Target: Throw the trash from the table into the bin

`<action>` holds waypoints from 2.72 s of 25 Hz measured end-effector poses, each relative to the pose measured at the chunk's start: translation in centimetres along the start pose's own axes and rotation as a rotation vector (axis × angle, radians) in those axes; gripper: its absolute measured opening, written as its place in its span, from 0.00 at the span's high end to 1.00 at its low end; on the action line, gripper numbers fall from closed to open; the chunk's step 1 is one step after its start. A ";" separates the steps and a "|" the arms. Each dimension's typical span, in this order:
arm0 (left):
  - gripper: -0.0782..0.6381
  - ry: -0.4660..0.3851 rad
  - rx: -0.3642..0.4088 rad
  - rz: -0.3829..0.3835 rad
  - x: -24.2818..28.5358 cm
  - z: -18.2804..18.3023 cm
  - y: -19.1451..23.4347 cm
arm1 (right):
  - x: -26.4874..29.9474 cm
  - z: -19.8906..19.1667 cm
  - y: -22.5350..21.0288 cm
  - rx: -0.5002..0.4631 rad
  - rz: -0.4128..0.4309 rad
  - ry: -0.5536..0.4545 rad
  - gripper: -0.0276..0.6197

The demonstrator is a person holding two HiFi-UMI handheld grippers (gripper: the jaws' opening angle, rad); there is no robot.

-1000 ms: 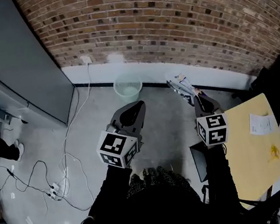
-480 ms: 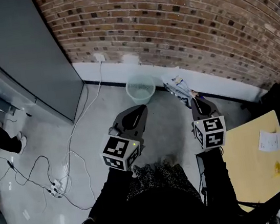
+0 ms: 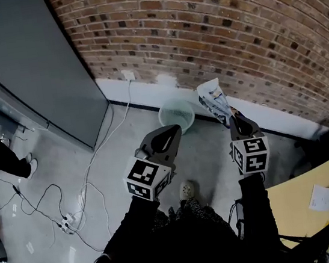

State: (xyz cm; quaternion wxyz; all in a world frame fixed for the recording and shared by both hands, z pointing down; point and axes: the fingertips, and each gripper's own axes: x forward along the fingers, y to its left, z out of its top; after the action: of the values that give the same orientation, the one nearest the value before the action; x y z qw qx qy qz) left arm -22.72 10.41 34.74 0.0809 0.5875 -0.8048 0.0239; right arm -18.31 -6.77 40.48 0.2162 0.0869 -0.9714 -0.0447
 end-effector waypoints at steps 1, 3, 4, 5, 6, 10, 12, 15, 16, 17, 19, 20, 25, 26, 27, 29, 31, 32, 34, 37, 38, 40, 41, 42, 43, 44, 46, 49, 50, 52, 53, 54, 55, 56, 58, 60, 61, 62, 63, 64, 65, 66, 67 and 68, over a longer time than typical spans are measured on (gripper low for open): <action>0.88 0.000 0.001 -0.001 0.7 0.4 0.5 | 0.9 0.4 -0.2 -0.001 0.007 -0.002 0.94; 0.88 -0.002 0.006 -0.004 2.3 1.2 1.3 | 2.6 1.5 -0.8 -0.009 0.020 -0.009 0.94; 0.88 -0.004 0.009 -0.003 3.0 1.6 1.7 | 3.4 2.0 -1.2 -0.012 0.025 -0.012 0.94; 0.88 -0.005 0.009 -0.001 3.8 1.8 2.2 | 4.2 2.4 -1.5 -0.012 0.028 -0.015 0.94; 0.88 -0.005 0.008 0.003 4.4 2.0 2.7 | 4.9 2.7 -1.9 -0.010 0.031 -0.017 0.94; 0.88 -0.001 -0.001 0.024 6.4 2.0 4.6 | 7.3 3.3 -2.9 -0.004 0.045 -0.018 0.94; 0.88 -0.004 -0.003 0.032 7.2 2.2 5.4 | 8.2 3.5 -3.2 -0.007 0.053 -0.016 0.94; 0.88 -0.004 0.002 0.041 8.0 2.5 6.3 | 9.4 4.0 -3.5 -0.014 0.067 -0.018 0.94; 0.88 -0.001 0.002 0.046 8.1 2.3 6.6 | 9.8 4.1 -3.5 -0.015 0.072 -0.018 0.94; 0.88 0.003 0.000 0.052 8.2 2.2 7.0 | 10.2 4.2 -3.5 -0.014 0.076 -0.018 0.94; 0.88 0.013 -0.009 0.063 8.3 1.7 7.7 | 11.0 4.0 -3.3 -0.005 0.087 -0.016 0.94; 0.88 0.017 -0.013 0.067 8.3 1.4 8.0 | 11.4 3.9 -3.1 0.001 0.093 -0.014 0.94; 0.88 0.024 -0.011 0.072 8.7 0.4 9.8 | 13.5 3.5 -1.7 0.008 0.114 -0.007 0.94; 0.88 0.032 0.001 0.077 8.9 0.1 10.2 | 14.0 3.4 -1.4 0.009 0.116 -0.003 0.94; 0.88 0.041 0.017 0.081 9.2 -0.2 10.6 | 14.4 3.4 -1.2 0.009 0.117 0.001 0.94; 0.88 0.048 0.043 0.074 9.8 -0.5 11.4 | 15.4 3.3 -0.8 0.011 0.112 0.006 0.94; 0.88 0.045 0.053 0.053 10.6 -0.7 12.5 | 16.6 3.4 -0.5 0.015 0.099 0.012 0.94; 0.88 0.043 0.058 0.036 11.1 -0.8 13.1 | 17.2 3.5 -0.4 0.019 0.091 0.016 0.94; 0.88 0.032 0.068 -0.006 11.9 -1.0 14.2 | 18.4 3.7 -0.1 0.027 0.074 0.021 0.94; 0.88 0.016 0.076 -0.046 13.0 -1.7 16.4 | 20.5 3.8 0.5 0.027 0.064 0.011 0.94; 0.88 0.018 0.069 -0.051 13.3 -2.1 17.2 | 21.2 3.6 0.8 0.024 0.065 0.008 0.94; 0.88 0.029 0.068 -0.058 14.0 -3.0 18.9 | 22.9 3.2 1.3 0.021 0.065 0.013 0.94; 0.88 0.037 0.081 -0.065 14.4 -3.4 19.8 | 23.7 2.9 1.6 0.022 0.063 0.020 0.94; 0.88 0.043 0.092 -0.072 14.8 -3.9 20.5 | 24.6 2.6 1.9 0.025 0.065 0.029 0.94; 0.88 0.048 0.094 -0.080 15.2 -4.3 21.2 | 25.4 2.3 2.3 0.026 0.070 0.039 0.94; 0.88 0.054 0.091 -0.087 15.6 -4.9 21.9 | 26.2 1.9 2.7 0.024 0.078 0.047 0.94; 0.88 0.070 0.084 -0.102 16.3 -6.0 23.1 | 27.7 1.3 3.5 0.012 0.090 0.062 0.94; 0.88 0.080 0.088 -0.120 17.5 -7.7 24.4 | 29.9 0.0 4.2 0.011 0.094 0.086 0.94; 0.88 0.082 0.087 -0.123 18.0 -8.2 24.8 | 30.6 -0.6 4.2 0.017 0.092 0.096 0.94; 0.88 0.089 0.082 -0.125 19.2 -9.3 25.5 | 31.8 -1.8 4.2 0.027 0.087 0.118 0.94; 0.88 0.097 0.083 -0.127 19.8 -10.0 25.7 | 32.4 -2.5 4.1 0.031 0.084 0.128 0.94; 0.88 0.108 0.089 -0.132 20.5 -10.6 26.0 | 33.0 -3.1 4.1 0.035 0.081 0.137 0.94; 0.88 0.121 0.098 -0.140 21.1 -11.4 26.2 | 33.6 -3.8 4.0 0.040 0.078 0.146 0.94; 0.88 0.132 0.107 -0.150 21.8 -12.1 26.3 | 34.1 -4.4 3.9 0.047 0.075 0.154 0.94; 0.88 0.148 0.115 -0.169 22.8 -13.6 26.6 | 35.1 -5.8 3.9 0.061 0.074 0.172 0.94; 0.88 0.166 0.113 -0.174 23.5 -15.1 26.9 | 36.0 -7.5 4.0 0.076 0.076 0.195 0.94; 0.88 0.174 0.108 -0.171 23.8 -15.9 27.1 | 36.5 -8.4 4.1 0.086 0.074 0.207 0.94; 0.88 0.184 0.102 -0.170 24.1 -16.8 27.2 | 37.0 -9.4 4.0 0.101 0.070 0.219 0.94; 0.88 0.196 0.096 -0.174 24.4 -17.9 27.2 | 37.5 -10.3 4.0 0.120 0.063 0.229 0.94; 0.88 0.209 0.092 -0.182 24.7 -18.9 27.2 | 38.0 -11.2 3.9 0.139 0.055 0.238 0.94; 0.88 0.222 0.090 -0.193 25.0 -20.0 27.1 | 38.5 -12.1 4.0 0.156 0.047 0.246 0.94; 0.88 0.233 0.088 -0.203 25.4 -21.0 27.0 | 39.0 -12.8 4.1 0.171 0.041 0.253 0.94; 0.88 0.242 0.083 -0.209 25.8 -21.9 27.1 | 39.5 -13.5 4.3 0.183 0.040 0.260 0.94; 0.88 0.248 0.075 -0.211 26.2 -22.8 27.2 | 39.9 -14.2 4.6 0.189 0.044 0.268 0.94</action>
State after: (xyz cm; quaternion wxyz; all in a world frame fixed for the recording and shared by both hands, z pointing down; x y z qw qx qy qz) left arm -53.94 -2.81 62.86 0.1599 0.6640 -0.7209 0.1177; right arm -48.52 -10.46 70.33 0.3355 0.0908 -0.9355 0.0638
